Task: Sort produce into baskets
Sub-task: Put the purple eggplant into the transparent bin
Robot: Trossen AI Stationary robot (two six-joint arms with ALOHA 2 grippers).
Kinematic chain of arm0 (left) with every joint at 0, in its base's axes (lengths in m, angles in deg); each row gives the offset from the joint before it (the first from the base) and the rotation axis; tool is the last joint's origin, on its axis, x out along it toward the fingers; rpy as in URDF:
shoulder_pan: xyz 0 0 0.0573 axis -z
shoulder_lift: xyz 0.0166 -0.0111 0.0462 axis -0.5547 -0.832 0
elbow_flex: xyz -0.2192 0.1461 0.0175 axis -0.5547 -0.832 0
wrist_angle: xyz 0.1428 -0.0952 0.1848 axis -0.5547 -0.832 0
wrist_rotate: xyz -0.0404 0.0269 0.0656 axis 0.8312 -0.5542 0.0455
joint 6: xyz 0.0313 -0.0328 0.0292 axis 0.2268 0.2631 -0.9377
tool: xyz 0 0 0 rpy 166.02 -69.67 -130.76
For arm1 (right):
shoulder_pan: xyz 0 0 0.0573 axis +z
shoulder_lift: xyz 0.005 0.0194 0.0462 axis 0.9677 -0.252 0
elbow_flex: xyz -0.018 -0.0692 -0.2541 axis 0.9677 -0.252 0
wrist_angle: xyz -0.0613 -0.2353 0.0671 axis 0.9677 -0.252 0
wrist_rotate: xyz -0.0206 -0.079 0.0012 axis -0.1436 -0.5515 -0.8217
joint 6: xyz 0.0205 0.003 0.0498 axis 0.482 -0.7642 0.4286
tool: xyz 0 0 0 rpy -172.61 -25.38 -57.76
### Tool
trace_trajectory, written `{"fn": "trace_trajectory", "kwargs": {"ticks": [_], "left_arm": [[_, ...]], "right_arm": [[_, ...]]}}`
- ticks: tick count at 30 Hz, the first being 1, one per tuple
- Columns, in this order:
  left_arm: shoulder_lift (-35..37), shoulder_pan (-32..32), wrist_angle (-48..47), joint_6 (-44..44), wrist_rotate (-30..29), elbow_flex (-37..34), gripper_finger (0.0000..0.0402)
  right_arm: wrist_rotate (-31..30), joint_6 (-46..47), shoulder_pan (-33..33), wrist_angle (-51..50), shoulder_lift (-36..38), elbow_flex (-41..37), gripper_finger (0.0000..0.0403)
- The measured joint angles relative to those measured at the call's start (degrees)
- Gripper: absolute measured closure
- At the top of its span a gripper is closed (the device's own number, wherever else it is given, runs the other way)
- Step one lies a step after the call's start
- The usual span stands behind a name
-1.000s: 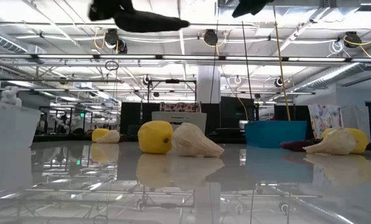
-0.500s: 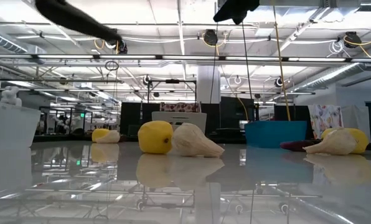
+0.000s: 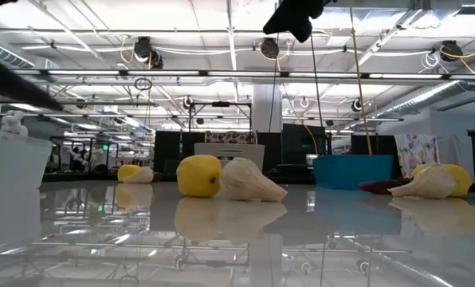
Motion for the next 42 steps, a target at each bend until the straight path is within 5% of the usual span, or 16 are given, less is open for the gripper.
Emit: {"fn": "trace_trajectory", "kwargs": {"ticks": [17,33,36,42], "left_arm": [[-7.3,2.6,1.5,2.9,3.7,-5.0,0.0231],[-6.1,2.2,2.1,-12.0,4.4,-4.9,0.0144],[-3.7,0.8,2.2,-15.1,-0.8,-4.1,0.0144],[3.9,-5.1,4.4,-25.6,-21.8,-3.5,0.0144]], "right_arm": [[-0.3,0.2,-1.2,1.3,0.0,0.0,0.0403],[-0.3,2.7,-1.2,-1.0,0.0,0.0,0.0403],[-0.3,5.8,-1.2,-6.3,0.0,0.0,0.0403],[-0.3,13.5,-1.1,-19.1,0.0,0.0,0.0401]]}}
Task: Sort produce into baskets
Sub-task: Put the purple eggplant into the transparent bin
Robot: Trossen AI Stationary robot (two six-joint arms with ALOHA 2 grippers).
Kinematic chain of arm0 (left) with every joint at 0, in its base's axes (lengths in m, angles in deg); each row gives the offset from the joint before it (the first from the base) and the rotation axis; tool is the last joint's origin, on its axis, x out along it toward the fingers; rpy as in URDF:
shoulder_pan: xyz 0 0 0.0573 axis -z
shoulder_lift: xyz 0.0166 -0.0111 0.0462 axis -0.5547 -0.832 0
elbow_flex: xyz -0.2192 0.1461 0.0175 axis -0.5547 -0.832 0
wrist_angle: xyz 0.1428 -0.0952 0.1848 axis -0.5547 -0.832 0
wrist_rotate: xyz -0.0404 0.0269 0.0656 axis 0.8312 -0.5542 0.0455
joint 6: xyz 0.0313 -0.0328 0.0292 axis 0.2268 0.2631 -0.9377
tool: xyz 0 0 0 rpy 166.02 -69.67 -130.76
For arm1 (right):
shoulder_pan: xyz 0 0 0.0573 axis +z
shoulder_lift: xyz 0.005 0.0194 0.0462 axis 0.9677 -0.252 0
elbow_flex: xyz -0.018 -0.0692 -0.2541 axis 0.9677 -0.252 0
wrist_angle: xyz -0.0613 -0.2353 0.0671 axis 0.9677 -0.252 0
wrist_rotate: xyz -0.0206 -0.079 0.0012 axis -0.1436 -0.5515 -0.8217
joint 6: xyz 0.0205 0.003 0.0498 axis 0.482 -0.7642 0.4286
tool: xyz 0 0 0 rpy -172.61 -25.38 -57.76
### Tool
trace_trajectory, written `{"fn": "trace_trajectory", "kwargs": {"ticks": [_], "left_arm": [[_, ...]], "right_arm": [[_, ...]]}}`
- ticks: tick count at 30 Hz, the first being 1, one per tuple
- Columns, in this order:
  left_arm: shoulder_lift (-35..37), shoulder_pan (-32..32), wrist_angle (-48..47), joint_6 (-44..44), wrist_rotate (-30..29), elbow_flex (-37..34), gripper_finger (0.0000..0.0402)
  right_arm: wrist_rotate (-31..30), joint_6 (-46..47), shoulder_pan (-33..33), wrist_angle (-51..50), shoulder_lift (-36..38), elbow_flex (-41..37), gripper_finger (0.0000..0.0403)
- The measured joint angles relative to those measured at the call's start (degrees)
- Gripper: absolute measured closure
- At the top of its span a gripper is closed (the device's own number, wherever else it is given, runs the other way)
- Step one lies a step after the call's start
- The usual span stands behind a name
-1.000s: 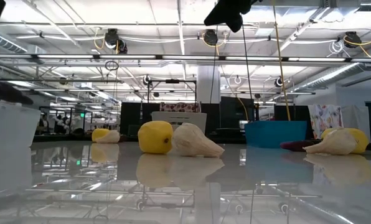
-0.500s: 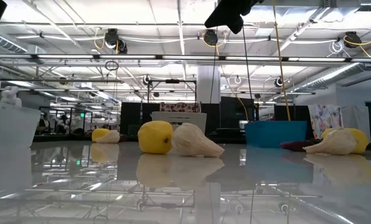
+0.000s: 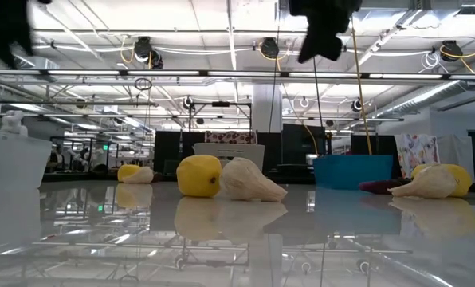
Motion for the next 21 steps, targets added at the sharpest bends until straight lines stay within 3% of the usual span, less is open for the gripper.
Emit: {"fn": "trace_trajectory", "kwargs": {"ticks": [5,9,15,21], "left_arm": [[5.1,-8.7,4.5,-15.3,-8.7,0.0,0.0144],[7.1,-17.0,14.3,-34.0,-10.6,0.0,0.0144],[6.8,-27.6,34.2,-60.9,-2.1,0.0,0.0144],[6.8,-33.4,51.0,-76.1,4.3,0.0,0.0144]], "right_arm": [[-3.6,4.3,0.4,-9.0,0.0,0.0,0.0377],[-4.2,8.0,-0.6,-12.4,-0.4,-0.2,0.0326],[-4.2,8.8,-0.9,-11.5,-0.3,-7.7,0.0226],[-4.1,10.6,-0.8,-5.3,-0.3,-17.5,0.0142]]}}
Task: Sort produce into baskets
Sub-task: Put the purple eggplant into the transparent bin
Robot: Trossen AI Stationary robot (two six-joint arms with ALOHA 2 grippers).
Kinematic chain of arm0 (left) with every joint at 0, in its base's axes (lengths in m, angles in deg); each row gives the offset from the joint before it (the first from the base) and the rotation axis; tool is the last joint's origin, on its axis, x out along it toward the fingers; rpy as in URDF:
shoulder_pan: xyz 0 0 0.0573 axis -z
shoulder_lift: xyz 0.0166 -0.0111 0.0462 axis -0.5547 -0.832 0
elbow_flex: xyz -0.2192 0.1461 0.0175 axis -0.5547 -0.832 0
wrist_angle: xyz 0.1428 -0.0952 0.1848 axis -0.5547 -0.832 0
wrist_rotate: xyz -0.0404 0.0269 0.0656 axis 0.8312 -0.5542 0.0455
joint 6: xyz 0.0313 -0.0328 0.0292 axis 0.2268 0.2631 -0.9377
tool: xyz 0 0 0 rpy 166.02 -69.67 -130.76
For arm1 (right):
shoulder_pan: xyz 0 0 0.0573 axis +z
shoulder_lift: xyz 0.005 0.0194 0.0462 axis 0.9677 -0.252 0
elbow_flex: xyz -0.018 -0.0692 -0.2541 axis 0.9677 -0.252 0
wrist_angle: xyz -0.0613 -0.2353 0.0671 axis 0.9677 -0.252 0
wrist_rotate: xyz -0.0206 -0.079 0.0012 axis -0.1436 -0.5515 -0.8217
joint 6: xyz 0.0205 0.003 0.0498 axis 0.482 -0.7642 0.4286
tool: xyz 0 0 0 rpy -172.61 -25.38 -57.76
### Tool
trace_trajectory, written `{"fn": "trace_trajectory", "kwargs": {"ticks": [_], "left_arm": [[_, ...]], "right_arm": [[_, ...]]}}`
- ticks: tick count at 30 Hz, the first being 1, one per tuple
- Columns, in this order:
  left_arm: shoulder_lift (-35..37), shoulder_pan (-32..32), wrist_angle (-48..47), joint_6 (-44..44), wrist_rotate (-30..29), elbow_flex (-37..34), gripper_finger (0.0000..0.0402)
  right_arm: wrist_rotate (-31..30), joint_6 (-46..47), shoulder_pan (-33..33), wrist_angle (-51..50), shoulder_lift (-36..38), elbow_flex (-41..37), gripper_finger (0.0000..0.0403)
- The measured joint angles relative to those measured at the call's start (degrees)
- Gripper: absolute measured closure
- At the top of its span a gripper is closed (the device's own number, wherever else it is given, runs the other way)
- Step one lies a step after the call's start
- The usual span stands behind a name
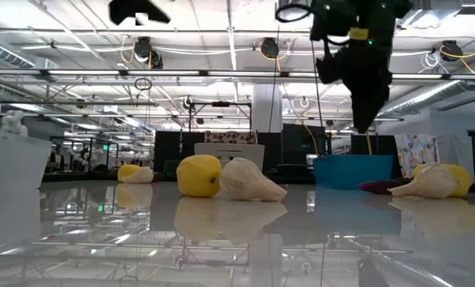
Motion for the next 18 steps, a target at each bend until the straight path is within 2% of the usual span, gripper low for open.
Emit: {"fn": "trace_trajectory", "kwargs": {"ticks": [6,14,18], "left_arm": [[-0.5,-4.2,11.0,-5.8,10.5,0.0,0.0144],[-2.8,-8.5,13.9,-6.2,12.5,0.0,0.0144],[-4.1,-10.4,14.1,-5.8,15.6,-0.1,0.0144]], "right_arm": [[0.1,2.5,0.0,4.0,0.0,-5.3,0.0095],[0.1,3.7,0.2,12.3,0.0,-12.8,0.0085],[-0.5,4.3,0.2,14.1,0.0,-15.2,0.0085]]}}
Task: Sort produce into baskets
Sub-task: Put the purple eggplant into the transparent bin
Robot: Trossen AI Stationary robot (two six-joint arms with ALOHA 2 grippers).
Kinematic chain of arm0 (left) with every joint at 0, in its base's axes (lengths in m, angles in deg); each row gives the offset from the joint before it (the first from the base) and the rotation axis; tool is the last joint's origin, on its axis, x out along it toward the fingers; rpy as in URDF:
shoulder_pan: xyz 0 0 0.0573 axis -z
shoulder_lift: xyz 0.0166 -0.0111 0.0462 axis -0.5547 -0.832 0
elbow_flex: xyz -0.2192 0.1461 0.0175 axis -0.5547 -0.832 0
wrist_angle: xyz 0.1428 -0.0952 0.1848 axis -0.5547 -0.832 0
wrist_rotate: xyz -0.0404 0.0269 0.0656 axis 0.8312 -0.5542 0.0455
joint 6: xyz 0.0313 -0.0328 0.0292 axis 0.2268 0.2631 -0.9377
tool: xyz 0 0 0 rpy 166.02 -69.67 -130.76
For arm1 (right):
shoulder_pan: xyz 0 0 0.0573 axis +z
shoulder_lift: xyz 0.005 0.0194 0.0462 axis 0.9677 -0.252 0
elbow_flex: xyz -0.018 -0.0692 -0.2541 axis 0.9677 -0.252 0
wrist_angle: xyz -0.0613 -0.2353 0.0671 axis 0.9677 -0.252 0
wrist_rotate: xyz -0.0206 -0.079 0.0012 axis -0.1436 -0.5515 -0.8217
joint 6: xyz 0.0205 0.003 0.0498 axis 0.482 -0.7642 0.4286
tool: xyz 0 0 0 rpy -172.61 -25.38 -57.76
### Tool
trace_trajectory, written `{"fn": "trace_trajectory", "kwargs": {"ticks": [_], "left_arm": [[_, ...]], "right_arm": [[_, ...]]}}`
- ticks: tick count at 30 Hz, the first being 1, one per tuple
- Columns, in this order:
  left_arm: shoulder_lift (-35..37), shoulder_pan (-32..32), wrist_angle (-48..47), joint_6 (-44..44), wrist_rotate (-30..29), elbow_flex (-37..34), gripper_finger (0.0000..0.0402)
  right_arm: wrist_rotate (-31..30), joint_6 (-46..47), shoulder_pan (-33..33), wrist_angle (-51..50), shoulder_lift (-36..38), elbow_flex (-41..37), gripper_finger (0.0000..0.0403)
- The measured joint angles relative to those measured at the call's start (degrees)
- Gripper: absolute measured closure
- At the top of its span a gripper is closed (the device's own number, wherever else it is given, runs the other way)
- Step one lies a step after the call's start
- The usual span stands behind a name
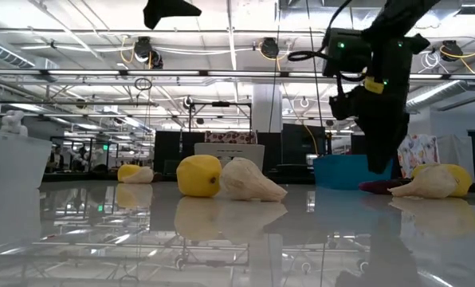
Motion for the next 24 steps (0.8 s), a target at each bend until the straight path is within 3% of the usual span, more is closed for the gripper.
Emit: {"fn": "trace_trajectory", "kwargs": {"ticks": [7,11,17,24], "left_arm": [[0.3,-2.5,0.9,0.1,1.4,0.0,0.0144],[0.8,-3.6,1.6,1.5,1.4,0.0,0.0144],[1.0,-3.7,0.9,2.9,-0.7,0.0,0.0144],[5.2,-2.5,-7.5,7.1,-6.9,-0.8,0.0144]], "right_arm": [[0.0,-0.5,0.2,3.9,0.0,-4.3,0.0086],[-0.1,-1.0,0.2,4.3,0.0,-5.5,0.011],[0.0,-3.4,0.2,4.5,0.0,-6.1,0.0195],[0.4,-6.9,0.2,4.4,0.0,-5.8,0.0316]]}}
